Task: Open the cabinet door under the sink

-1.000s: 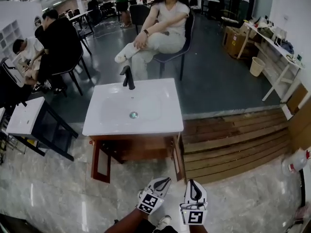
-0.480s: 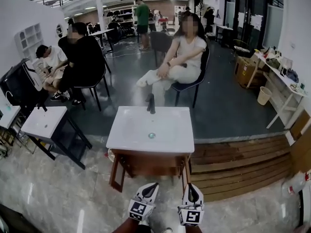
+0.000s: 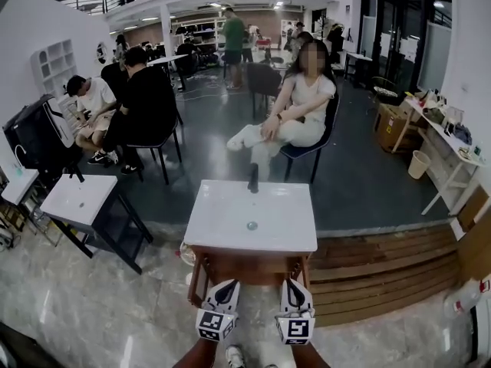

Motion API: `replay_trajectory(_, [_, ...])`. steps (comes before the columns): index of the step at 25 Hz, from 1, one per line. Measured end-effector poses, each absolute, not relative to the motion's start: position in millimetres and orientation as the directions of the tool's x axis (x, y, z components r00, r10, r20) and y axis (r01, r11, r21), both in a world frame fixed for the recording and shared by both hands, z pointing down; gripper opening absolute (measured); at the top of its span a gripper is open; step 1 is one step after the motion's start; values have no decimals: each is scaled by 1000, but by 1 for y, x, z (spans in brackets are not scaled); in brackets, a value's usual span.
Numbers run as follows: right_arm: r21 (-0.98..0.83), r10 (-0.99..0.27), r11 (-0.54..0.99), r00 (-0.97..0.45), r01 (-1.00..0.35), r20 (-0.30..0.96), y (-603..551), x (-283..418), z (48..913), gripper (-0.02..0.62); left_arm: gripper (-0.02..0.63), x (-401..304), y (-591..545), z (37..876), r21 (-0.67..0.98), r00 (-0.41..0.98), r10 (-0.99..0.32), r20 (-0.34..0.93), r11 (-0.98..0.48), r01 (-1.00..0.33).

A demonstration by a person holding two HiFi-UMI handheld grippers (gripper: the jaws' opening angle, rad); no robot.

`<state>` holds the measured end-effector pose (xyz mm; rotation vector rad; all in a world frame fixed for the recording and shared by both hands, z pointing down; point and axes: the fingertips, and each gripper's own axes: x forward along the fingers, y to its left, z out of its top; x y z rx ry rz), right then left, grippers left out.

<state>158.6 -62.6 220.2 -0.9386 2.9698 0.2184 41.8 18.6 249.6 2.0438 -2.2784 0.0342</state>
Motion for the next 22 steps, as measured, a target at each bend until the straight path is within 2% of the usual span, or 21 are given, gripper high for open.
replay_trajectory(9, [177,-508,832,-850,-526,-141,-53,128,170,23,23,14,16,200,-7,-140,-990,14,140,-990])
replay_trajectory(18, [184,-463,855,-874,-485,-149,-61,102,150,23,23,2,6,176,51,-121,-991,-53,118,-992])
replay_trajectory(22, [211,-447,855,-880,-473,-161,-73,104,137,23,23,10,-10,173,45,-106,-994,-39,104,-994])
